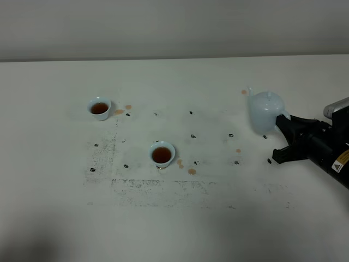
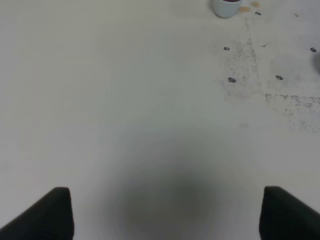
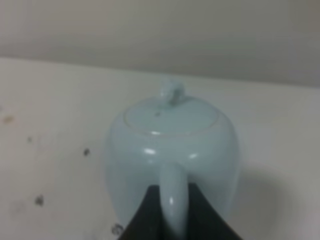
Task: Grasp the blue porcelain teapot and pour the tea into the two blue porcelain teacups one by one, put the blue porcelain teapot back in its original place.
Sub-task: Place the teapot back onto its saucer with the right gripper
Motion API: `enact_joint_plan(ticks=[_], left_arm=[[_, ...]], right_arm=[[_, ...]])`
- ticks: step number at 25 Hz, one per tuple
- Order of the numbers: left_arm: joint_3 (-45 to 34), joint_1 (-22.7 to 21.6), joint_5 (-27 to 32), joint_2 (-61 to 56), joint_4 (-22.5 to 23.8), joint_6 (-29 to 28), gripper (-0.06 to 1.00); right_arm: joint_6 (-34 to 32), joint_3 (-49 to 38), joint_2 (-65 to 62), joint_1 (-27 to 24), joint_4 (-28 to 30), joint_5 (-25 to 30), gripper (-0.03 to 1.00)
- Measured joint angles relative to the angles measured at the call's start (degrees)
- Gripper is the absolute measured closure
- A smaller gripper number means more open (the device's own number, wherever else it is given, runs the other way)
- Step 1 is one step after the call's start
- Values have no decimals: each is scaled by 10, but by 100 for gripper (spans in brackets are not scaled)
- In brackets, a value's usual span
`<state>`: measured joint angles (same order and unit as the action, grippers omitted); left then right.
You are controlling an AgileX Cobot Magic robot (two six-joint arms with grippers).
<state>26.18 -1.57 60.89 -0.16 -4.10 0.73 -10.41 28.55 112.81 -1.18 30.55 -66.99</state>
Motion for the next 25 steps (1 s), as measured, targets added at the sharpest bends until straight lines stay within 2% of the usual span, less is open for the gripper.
enact_joint_plan(ticks=[11,25], left_arm=[[0,0,0,0,0,0,22],[0,0,0,0,0,0,22]], right_arm=[[33,12,40,-1,-48,-2,93],[32,19,65,-1,-53,-8,93]])
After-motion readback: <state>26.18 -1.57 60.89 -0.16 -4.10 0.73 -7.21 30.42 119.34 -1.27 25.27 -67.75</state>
